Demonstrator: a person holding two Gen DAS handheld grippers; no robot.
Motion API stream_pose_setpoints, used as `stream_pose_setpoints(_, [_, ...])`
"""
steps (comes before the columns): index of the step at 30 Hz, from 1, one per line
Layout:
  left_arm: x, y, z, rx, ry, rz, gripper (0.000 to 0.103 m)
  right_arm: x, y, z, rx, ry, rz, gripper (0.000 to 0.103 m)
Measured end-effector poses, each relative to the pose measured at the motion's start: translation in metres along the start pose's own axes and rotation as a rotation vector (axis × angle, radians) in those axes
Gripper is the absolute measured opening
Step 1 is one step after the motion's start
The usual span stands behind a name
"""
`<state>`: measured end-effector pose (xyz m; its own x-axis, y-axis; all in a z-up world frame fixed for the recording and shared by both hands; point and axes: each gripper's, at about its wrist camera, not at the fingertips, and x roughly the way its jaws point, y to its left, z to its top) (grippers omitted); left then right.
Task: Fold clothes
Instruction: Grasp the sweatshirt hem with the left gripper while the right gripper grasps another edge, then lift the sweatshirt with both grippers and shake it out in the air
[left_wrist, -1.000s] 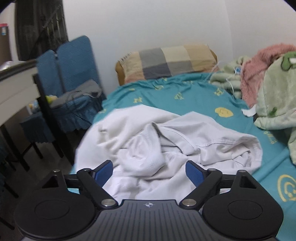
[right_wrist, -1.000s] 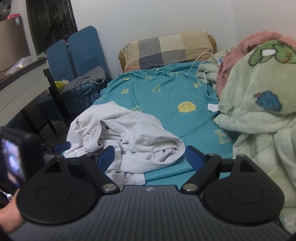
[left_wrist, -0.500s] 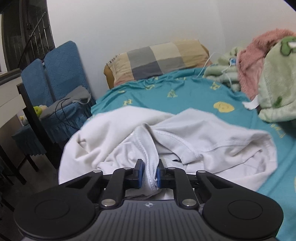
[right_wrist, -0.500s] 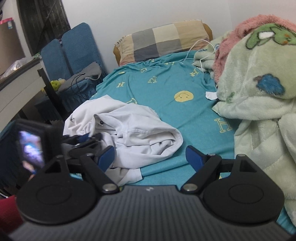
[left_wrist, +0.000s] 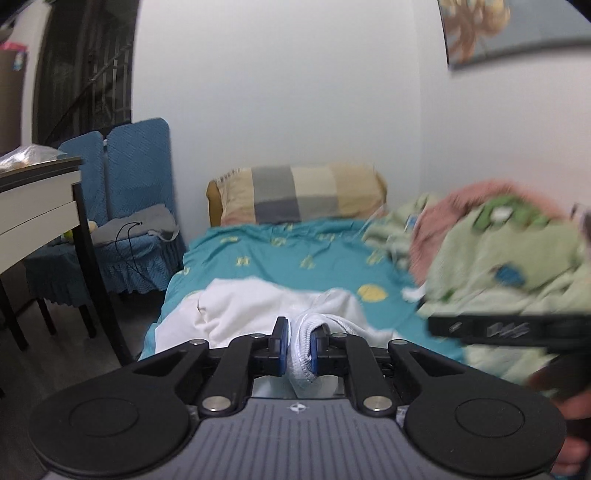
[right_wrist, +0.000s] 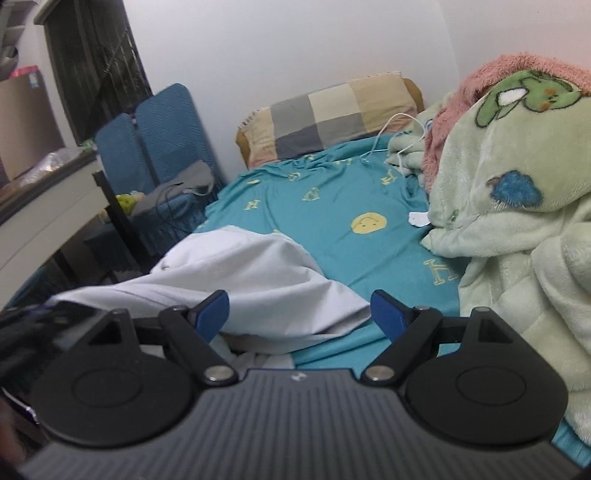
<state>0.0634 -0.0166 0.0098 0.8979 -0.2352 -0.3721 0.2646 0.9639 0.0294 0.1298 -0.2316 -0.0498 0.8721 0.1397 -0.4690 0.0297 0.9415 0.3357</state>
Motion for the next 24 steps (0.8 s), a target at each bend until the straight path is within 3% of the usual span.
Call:
stream_pose_setpoints(4, [-0.034, 0.02, -0.007, -0.049, -0.073, -0.02, 0.012, -0.008, 0.004, -0.012, 0.031, 0.031, 0.056, 0.084])
stream_pose_setpoints(6, [-0.037, 0.034, -0.012, -0.103, -0.086, -0.04, 0.012, -0.001, 0.017, -0.018, 0.008, 0.044, 0.09, 0.078])
stream_pose_setpoints(8, [-0.036, 0.048, -0.016, -0.158, -0.081, -0.064, 0.012, 0.006, 0.03, -0.023, -0.015, 0.056, 0.123, 0.07])
stream_pose_setpoints(14, [-0.022, 0.081, -0.033, -0.273, -0.016, -0.11, 0.013, 0.028, 0.069, -0.04, -0.083, 0.095, 0.224, 0.07])
stream_pose_setpoints(17, [-0.01, 0.089, -0.041, -0.301, 0.014, -0.113, 0.013, 0.045, 0.079, -0.048, -0.112, 0.13, 0.194, 0.07])
stream_pose_setpoints(19, [0.0, 0.093, -0.045, -0.316, 0.031, -0.099, 0.013, 0.058, 0.083, -0.054, -0.129, 0.158, 0.156, 0.059])
stream_pose_setpoints(21, [0.011, 0.095, -0.047, -0.319, 0.062, -0.086, 0.013, 0.07, 0.087, -0.059, -0.146, 0.186, 0.117, 0.022])
stream_pose_setpoints(24, [0.026, 0.091, -0.051, -0.305, 0.119, -0.072, 0.013, 0.065, 0.083, -0.055, -0.161, 0.148, 0.044, 0.019])
